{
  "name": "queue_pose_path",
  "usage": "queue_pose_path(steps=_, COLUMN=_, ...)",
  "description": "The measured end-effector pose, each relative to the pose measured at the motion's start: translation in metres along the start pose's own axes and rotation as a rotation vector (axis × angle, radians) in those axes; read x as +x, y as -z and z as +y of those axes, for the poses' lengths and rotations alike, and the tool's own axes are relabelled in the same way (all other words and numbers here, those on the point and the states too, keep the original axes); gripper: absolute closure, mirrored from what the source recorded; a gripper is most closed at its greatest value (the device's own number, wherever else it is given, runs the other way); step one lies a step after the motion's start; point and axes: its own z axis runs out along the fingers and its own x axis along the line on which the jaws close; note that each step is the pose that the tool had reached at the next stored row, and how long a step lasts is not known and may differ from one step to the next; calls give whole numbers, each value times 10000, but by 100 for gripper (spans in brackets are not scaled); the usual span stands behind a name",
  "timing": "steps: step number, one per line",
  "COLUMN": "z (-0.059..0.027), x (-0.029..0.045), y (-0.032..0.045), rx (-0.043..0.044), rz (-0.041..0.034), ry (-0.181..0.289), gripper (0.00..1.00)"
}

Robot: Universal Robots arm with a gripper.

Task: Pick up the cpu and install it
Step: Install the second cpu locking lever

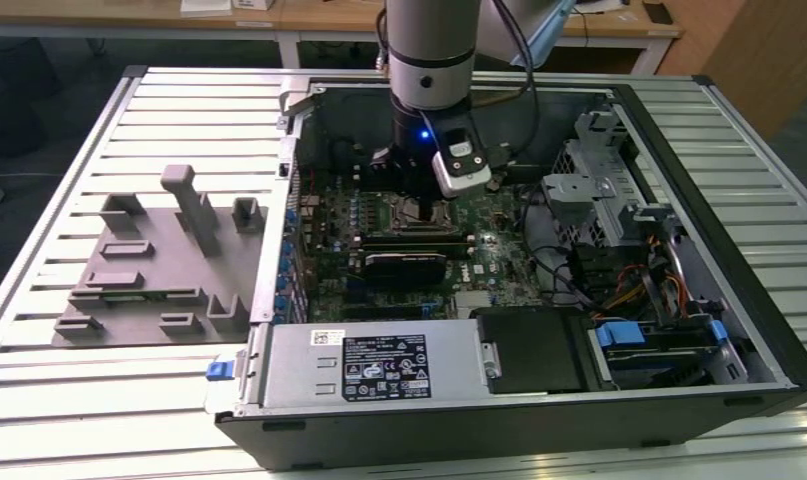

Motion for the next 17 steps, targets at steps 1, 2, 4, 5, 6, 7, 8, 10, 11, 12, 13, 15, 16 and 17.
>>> queue_pose_path(steps=1, z=-4, x=15, y=-7, rx=-2, rz=1, ry=42, gripper=89)
queue_pose_path(steps=2, z=-7, x=26, y=-14, rx=-7, rz=2, ry=94, gripper=89)
queue_pose_path(steps=4, z=-11, x=37, y=-30, rx=-28, rz=6, ry=270, gripper=89)
queue_pose_path(steps=5, z=-12, x=38, y=-36, rx=-37, rz=8, ry=386, gripper=89)
queue_pose_path(steps=6, z=-12, x=39, y=-40, rx=-47, rz=9, ry=521, gripper=89)
queue_pose_path(steps=7, z=-12, x=40, y=-43, rx=-54, rz=12, ry=657, gripper=89)
queue_pose_path(steps=8, z=-12, x=42, y=-47, rx=-63, rz=13, ry=780, gripper=89)
queue_pose_path(steps=10, z=-17, x=64, y=-56, rx=-71, rz=15, ry=905, gripper=89)
queue_pose_path(steps=11, z=-22, x=87, y=-62, rx=-74, rz=15, ry=934, gripper=89)
queue_pose_path(steps=12, z=-28, x=113, y=-66, rx=-75, rz=15, ry=950, gripper=89)
queue_pose_path(steps=13, z=-35, x=142, y=-70, rx=-76, rz=16, ry=958, gripper=89)
queue_pose_path(steps=15, z=-46, x=185, y=-76, rx=-85, rz=17, ry=961, gripper=89)
queue_pose_path(steps=16, z=-53, x=199, y=-79, rx=-99, rz=19, ry=960, gripper=89)
queue_pose_path(steps=17, z=-63, x=208, y=-83, rx=-127, rz=25, ry=958, gripper=89)
